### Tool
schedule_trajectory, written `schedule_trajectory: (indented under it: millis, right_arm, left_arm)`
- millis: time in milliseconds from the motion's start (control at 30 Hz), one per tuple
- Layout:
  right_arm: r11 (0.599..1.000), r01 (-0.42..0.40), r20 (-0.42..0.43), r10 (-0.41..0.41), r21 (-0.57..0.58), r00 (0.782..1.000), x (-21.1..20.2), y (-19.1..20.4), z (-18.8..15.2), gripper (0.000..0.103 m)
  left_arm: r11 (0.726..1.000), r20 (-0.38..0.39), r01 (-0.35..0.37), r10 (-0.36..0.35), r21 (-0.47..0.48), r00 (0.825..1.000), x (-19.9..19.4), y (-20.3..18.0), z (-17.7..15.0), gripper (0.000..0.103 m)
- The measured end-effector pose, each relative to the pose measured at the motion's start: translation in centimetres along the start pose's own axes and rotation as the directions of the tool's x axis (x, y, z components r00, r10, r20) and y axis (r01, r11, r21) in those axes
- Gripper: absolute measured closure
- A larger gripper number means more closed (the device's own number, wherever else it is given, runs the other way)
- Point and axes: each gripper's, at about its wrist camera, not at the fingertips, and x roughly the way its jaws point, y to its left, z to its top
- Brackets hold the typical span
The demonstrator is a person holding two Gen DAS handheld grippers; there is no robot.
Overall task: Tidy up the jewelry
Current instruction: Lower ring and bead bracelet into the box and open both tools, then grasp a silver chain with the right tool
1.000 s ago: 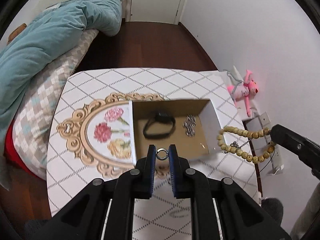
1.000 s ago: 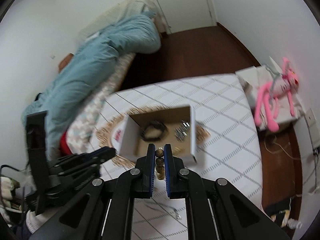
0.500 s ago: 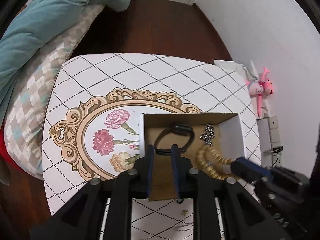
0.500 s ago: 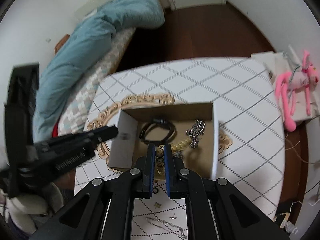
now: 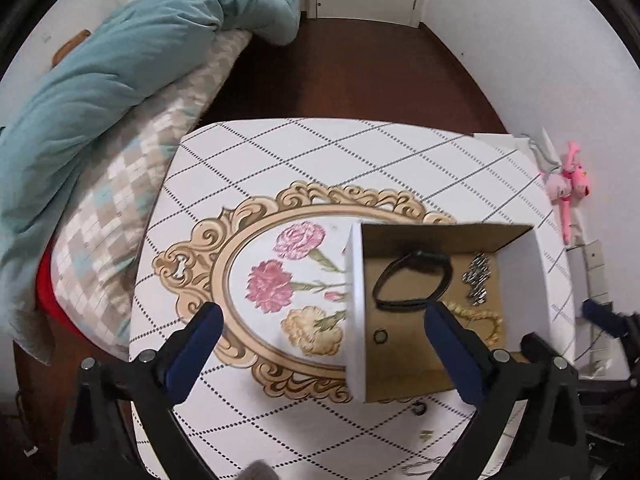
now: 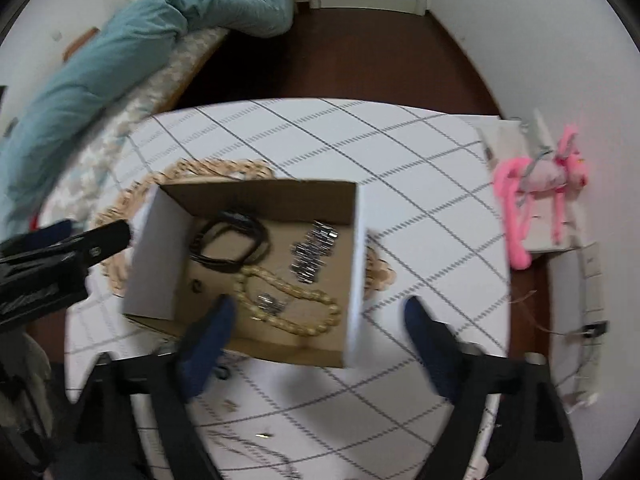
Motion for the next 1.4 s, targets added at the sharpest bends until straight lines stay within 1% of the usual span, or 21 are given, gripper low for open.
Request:
schedule_trajectory:
  millis: [67, 100, 267, 400, 467, 633, 733, 833, 967, 1100, 1133, 1167, 1233, 1300, 1333, 1400]
  right_arm:
    - [0.999, 0.033, 0.000, -0.033, -0.003, 0.999, 0.3, -0.2, -0.3, 0.001]
    - [0.999, 0.049, 0.001, -0.049, -0.001, 0.999, 0.5, -0.3, -0.5, 0.000]
    - [0.997, 0.073, 0.023, -0.074, 0.015, 0.997, 0.3, -0.7, -1.2, 0.000]
    - [0.997, 0.068, 0.048, -0.069, 0.028, 0.996, -0.7, -0.8, -1.3, 0.000]
    - [0.997, 0.068, 0.066, -0.070, 0.032, 0.995, -1.5, -0.7, -1.4, 0.000]
    - [0.997, 0.066, 0.141, -0.073, 0.050, 0.987, -4.7, -0.7, -1.9, 0.000]
    - [0.997, 0.049, 0.179, -0.059, 0.059, 0.982, -6.7, -0.7, -2.3, 0.000]
    - [0.997, 0.025, 0.195, -0.039, 0.072, 0.980, -8.2, -0.7, -3.2, 0.000]
    - [0.997, 0.002, 0.177, -0.015, 0.077, 0.984, -8.2, -0.6, -5.9, 0.000]
    - [0.997, -0.018, 0.095, 0.011, 0.075, 0.995, -5.2, 0.0, -9.9, 0.001]
    - [0.997, -0.029, 0.070, 0.024, 0.071, 0.997, -4.1, 0.2, -11.0, 0.006]
    - [0.997, -0.030, 0.047, 0.027, 0.069, 0.999, -3.1, 0.5, -12.2, 0.018]
    - [0.998, -0.028, 0.012, 0.027, 0.061, 1.000, -1.4, 0.9, -13.8, 0.033]
    - [0.997, -0.042, -0.023, 0.043, 0.061, 0.999, 0.3, 1.2, -15.4, 0.034]
    - [0.997, -0.044, -0.027, 0.046, 0.060, 0.999, 0.8, 1.4, -15.8, 0.034]
    - [0.998, -0.043, -0.032, 0.045, 0.049, 0.998, 1.3, 1.9, -16.6, 0.034]
  left_arm:
    - [1.000, 0.005, -0.019, 0.019, 0.009, 1.000, 0.3, -0.2, -0.7, 0.000]
    - [1.000, 0.006, -0.025, 0.025, 0.013, 1.000, 0.4, -0.2, -0.9, 0.000]
    - [0.999, 0.002, -0.032, 0.032, 0.021, 0.999, 0.7, -0.6, -1.9, 0.000]
    - [0.999, 0.009, -0.033, 0.033, 0.012, 0.999, -0.1, -0.8, -2.3, 0.000]
    - [0.999, 0.028, -0.036, 0.036, 0.007, 0.999, -1.0, -0.8, -2.4, 0.000]
    - [1.000, 0.086, -0.031, 0.030, 0.002, 0.996, -3.8, -0.8, -2.5, 0.000]
    - [1.000, 0.122, -0.029, 0.029, -0.003, 0.992, -5.7, -0.6, -2.7, 0.000]
    - [1.000, 0.145, -0.030, 0.031, -0.011, 0.989, -7.2, -0.3, -3.4, 0.000]
    - [0.998, 0.139, -0.057, 0.059, -0.016, 0.989, -7.5, 0.1, -5.8, 0.000]
    - [0.997, 0.088, -0.071, 0.070, 0.000, 0.994, -5.6, 0.3, -9.5, 0.000]
    - [0.996, 0.059, -0.088, 0.087, 0.013, 0.995, -4.4, 0.2, -10.8, 0.000]
    - [0.995, 0.038, -0.095, 0.094, 0.021, 0.995, -3.6, 0.1, -11.6, 0.000]
    - [0.994, -0.001, -0.106, 0.106, 0.032, 0.994, -1.9, 0.2, -13.2, 0.000]
    - [0.993, -0.026, -0.111, 0.112, 0.040, 0.993, -0.7, 0.2, -14.3, 0.000]
    - [0.991, -0.040, -0.123, 0.125, 0.043, 0.991, 0.0, 0.2, -14.8, 0.000]
    - [0.991, -0.053, -0.126, 0.128, 0.045, 0.990, 0.7, 0.4, -15.6, 0.000]
